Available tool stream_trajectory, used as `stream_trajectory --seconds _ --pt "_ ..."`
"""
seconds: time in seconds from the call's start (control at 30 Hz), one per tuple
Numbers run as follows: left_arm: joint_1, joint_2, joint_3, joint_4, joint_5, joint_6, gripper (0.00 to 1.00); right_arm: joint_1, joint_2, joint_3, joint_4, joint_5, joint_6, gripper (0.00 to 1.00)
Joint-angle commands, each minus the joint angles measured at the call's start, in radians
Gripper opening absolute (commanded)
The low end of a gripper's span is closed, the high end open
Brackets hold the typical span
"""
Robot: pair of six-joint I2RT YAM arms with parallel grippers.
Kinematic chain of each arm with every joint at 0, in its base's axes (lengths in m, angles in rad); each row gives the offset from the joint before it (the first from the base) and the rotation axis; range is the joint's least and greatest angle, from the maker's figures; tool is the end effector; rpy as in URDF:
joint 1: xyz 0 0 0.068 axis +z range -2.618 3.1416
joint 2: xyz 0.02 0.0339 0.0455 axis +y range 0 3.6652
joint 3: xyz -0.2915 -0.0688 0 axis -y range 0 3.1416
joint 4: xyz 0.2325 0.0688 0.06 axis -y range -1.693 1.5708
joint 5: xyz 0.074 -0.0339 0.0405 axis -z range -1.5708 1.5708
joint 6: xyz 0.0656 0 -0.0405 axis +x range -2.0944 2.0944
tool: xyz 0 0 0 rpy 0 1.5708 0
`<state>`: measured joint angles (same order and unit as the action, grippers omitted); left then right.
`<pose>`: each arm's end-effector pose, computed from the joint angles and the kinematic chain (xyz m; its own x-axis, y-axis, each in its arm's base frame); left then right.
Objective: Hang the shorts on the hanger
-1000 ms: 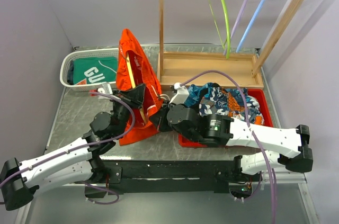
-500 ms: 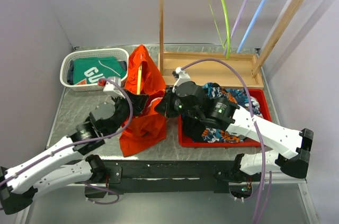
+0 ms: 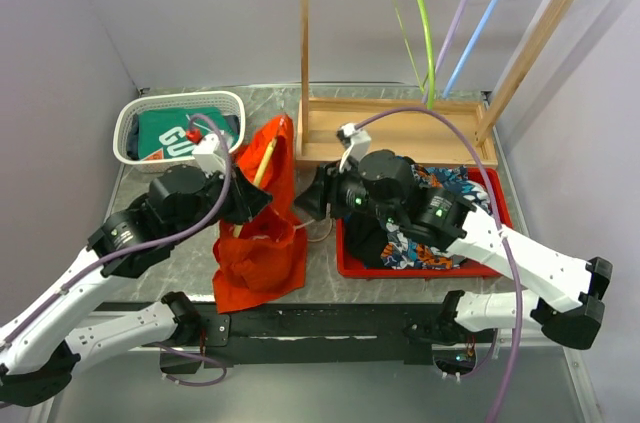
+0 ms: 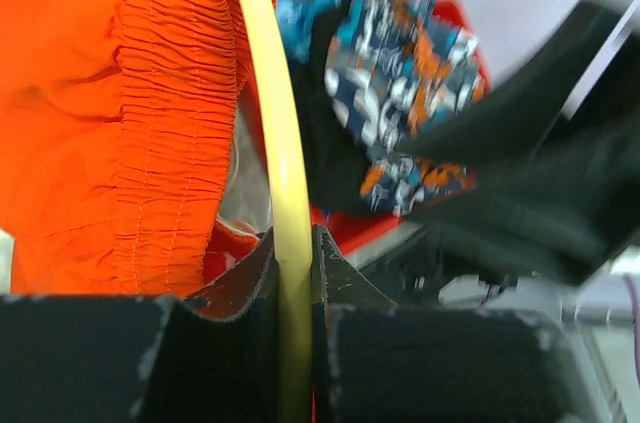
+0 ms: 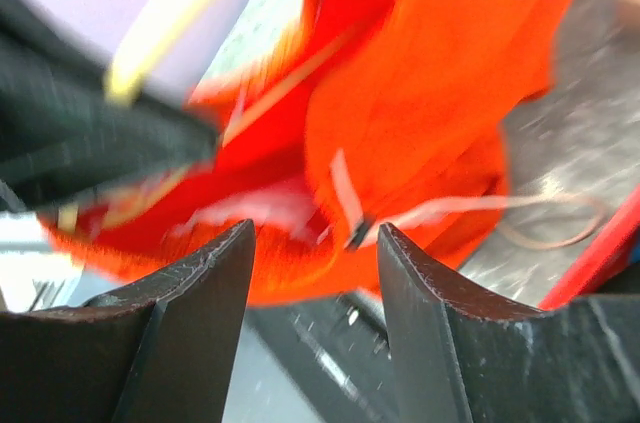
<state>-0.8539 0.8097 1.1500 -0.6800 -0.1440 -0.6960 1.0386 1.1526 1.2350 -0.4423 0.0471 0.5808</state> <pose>0.1050 -0.1062 0.4124 -0.5893 -0.2895 -0.7542 0.3639 0.7383 -0.5678 0.1341 0.2216 0.4097 -0.6094 0.0452 -0.7916 -0.6028 0.6220 0.4997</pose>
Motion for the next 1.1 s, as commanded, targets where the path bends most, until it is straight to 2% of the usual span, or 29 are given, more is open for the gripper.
stream_trajectory --seconds 0.0,0.27,0.37,0.4,0.47,0.5,0.57,0.6,0.7,0.83,0.93,0.97,1.07 --pt "0.015 0.0 0.062 -0.006 0.109 0.012 0.01 -0.063 0.027 0.038 0.085 0.027 -0.053 0.61" --pt "0.018 -0.01 0.071 -0.004 0.133 0.015 0.01 -0.077 0.211 0.164 0.083 0.095 -0.044 0.62" --pt "0.018 -0.015 0.076 -0.012 0.135 0.021 0.01 -0.089 0.264 0.202 0.065 0.149 -0.029 0.56" --pt "0.019 -0.018 0.077 -0.01 0.136 0.021 0.01 -0.098 0.278 0.228 0.053 0.184 -0.024 0.4" --pt "0.018 -0.024 0.076 -0.01 0.135 0.027 0.01 -0.148 0.3 0.257 0.013 0.2 -0.01 0.2" --pt "0.018 -0.029 0.077 -0.018 0.147 0.032 0.01 -0.17 0.302 0.277 0.005 0.198 -0.007 0.07" --pt "0.018 -0.032 0.073 -0.024 0.149 0.036 0.01 -0.227 0.3 0.303 -0.019 0.174 0.001 0.0" --pt "0.018 -0.035 0.068 -0.024 0.152 0.041 0.01 -0.282 0.302 0.334 -0.025 0.157 0.001 0.0" --pt "0.019 -0.04 0.042 -0.018 0.172 0.044 0.01 -0.346 0.331 0.43 -0.078 0.109 -0.01 0.0" --pt "0.019 -0.043 0.025 0.01 0.189 0.046 0.01 -0.359 0.392 0.518 -0.145 0.053 -0.033 0.0" --pt "0.019 -0.055 0.024 0.04 0.173 0.046 0.01 -0.341 0.377 0.482 -0.122 -0.012 -0.044 0.01" --pt "0.018 -0.058 0.024 0.063 0.172 0.043 0.01 -0.335 0.368 0.466 -0.113 -0.036 -0.058 0.04" --pt "0.019 -0.064 0.014 0.121 0.179 0.036 0.01 -0.315 0.32 0.428 -0.101 -0.044 -0.079 0.26"
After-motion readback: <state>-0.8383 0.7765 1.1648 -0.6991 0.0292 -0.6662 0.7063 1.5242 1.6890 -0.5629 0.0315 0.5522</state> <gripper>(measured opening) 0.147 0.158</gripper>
